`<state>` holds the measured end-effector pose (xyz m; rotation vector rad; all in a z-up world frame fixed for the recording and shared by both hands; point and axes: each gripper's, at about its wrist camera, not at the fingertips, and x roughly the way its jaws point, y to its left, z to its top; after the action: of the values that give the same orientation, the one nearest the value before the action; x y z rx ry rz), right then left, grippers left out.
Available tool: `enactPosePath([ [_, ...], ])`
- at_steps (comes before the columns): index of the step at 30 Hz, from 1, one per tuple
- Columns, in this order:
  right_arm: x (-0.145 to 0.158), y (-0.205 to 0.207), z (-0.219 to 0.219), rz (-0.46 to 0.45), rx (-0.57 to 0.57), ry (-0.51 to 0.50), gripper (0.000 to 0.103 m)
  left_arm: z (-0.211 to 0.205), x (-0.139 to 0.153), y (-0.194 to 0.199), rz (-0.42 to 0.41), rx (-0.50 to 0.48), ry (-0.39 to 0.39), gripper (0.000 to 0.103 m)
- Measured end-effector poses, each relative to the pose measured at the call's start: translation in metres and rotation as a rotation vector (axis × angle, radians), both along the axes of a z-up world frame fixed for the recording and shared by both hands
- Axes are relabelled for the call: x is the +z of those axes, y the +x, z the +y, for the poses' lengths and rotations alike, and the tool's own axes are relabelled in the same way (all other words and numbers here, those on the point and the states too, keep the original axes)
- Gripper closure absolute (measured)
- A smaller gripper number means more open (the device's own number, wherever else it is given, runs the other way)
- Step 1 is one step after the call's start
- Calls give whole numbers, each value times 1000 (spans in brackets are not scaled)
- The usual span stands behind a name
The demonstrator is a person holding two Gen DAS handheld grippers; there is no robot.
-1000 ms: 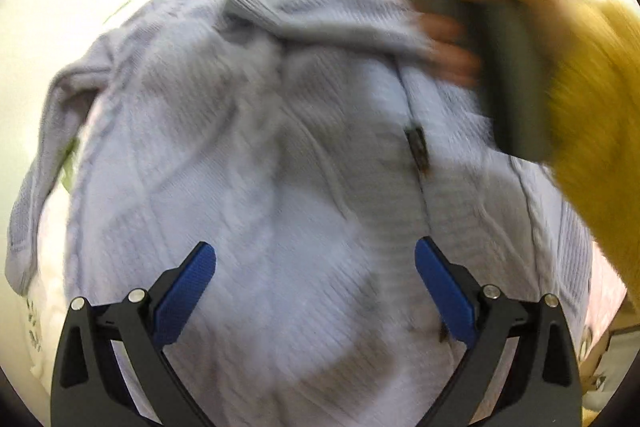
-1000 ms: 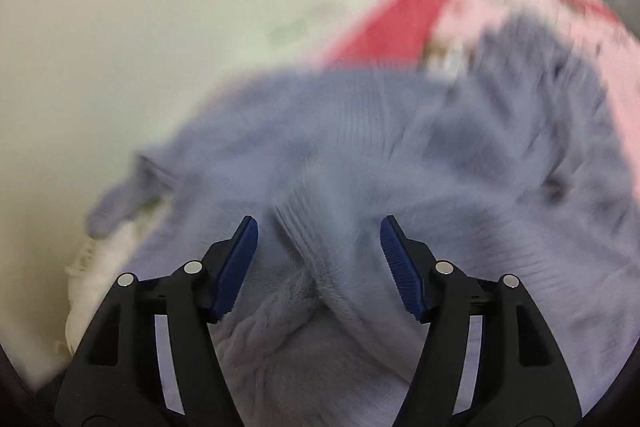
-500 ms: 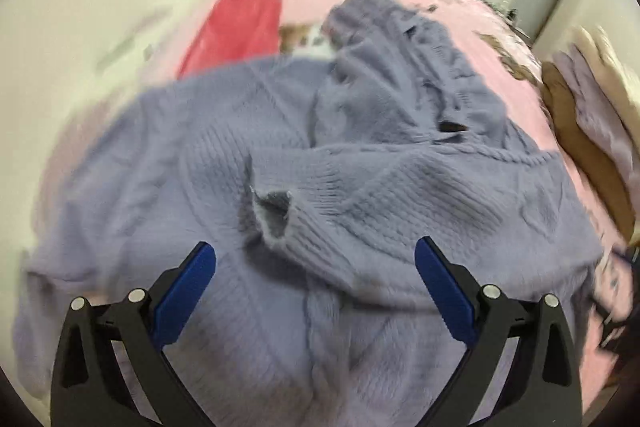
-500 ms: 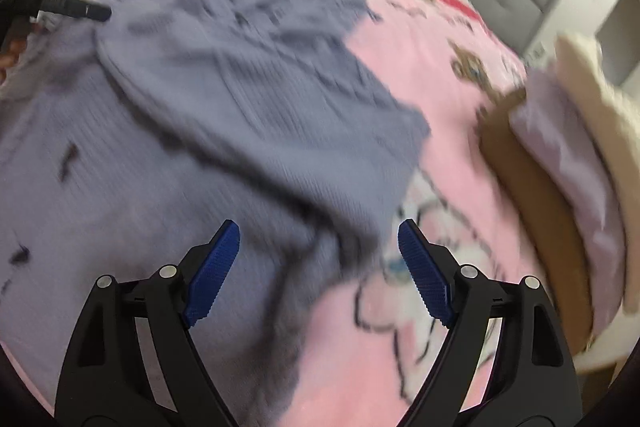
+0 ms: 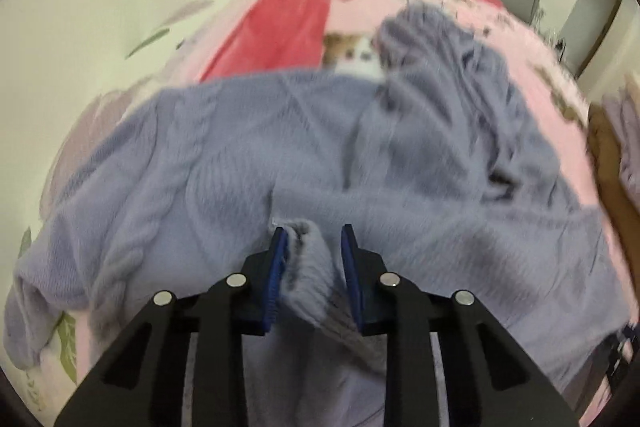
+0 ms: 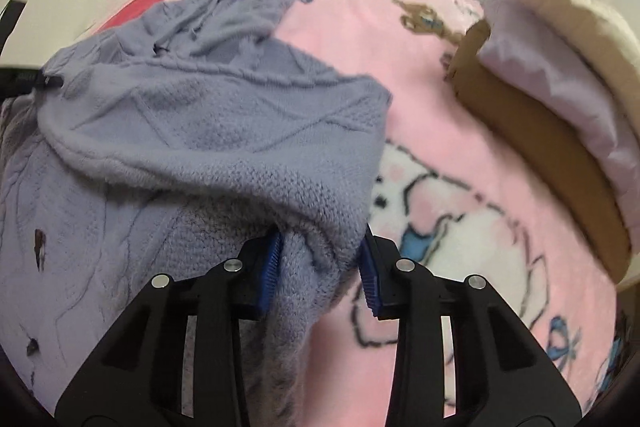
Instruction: Fold large clothes
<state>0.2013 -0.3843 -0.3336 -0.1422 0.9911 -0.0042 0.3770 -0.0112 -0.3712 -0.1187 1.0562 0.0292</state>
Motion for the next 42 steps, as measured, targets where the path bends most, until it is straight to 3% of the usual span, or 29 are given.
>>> enactPosePath([
  [4,-30,2,-13,122,-45,13,71,-3,-17,11,75,13,47,76],
  [9,-45,4,-17,147,-84,57,69,2,-28,5,92,-9,74,73],
  [11,-36,-1,-16,115,-69,87,63,1,-24,2,80,-39,107,67],
  [12,-28,-5,-18,95,-53,131,57,3,-19,0,65,-49,114,58],
  [13,-20,-9,-19,83,-38,166,55,5,-11,-4,37,-60,110,40],
  [14,-13,-13,-21,71,-22,195,45,7,-6,-7,12,-68,107,32],
  [16,11,-22,-22,34,29,241,31,11,10,-17,-57,-103,114,29],
  [19,48,-17,-17,-35,79,266,29,13,27,-17,-81,-158,124,28],
  [23,80,45,-19,-119,109,356,29,2,46,19,-114,-212,82,25],
  [25,82,107,-20,-115,96,411,29,-15,48,63,-88,-217,85,25],
  [30,65,253,-1,-90,108,486,39,-47,32,165,46,-224,11,25],
  [32,51,298,5,-66,87,505,41,-57,24,203,99,-231,-53,25],
  [35,26,368,21,49,49,508,42,-65,7,240,160,-187,-90,25],
  [38,7,399,37,107,49,375,41,-72,-10,261,217,-147,-91,25],
  [42,-12,416,42,132,39,359,43,-72,-28,280,214,-40,-84,25],
])
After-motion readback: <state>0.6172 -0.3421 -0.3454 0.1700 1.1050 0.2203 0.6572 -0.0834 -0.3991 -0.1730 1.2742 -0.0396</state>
